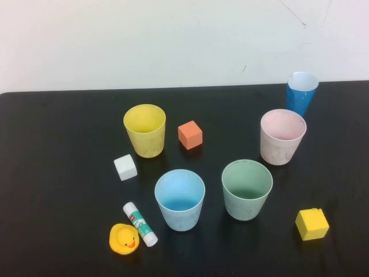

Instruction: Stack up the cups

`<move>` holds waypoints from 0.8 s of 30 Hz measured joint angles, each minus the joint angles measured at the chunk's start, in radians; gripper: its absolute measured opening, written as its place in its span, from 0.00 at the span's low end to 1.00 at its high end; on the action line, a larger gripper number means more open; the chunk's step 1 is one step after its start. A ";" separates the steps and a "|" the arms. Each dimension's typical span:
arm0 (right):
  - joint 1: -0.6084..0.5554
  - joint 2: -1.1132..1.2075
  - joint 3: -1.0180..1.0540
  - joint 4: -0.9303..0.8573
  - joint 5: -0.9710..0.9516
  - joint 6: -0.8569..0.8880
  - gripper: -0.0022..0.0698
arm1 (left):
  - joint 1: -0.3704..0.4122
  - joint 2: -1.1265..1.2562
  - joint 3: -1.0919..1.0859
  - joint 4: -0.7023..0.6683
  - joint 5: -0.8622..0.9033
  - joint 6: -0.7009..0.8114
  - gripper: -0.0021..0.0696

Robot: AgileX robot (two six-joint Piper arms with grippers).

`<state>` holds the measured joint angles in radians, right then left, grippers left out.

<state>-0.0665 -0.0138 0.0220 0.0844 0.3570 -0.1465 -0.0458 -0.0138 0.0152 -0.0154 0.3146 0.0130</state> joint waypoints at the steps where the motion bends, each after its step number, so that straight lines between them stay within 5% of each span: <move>1: 0.000 0.000 0.000 0.000 0.000 0.000 0.03 | 0.000 0.000 0.000 0.000 0.000 0.000 0.03; 24: 0.000 0.000 0.000 -0.004 -0.004 -0.051 0.03 | 0.000 0.000 0.000 -0.041 -0.008 -0.021 0.03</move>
<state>-0.0665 -0.0138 0.0220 0.0803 0.3525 -0.1974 -0.0458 -0.0138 0.0155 -0.0561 0.3071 -0.0081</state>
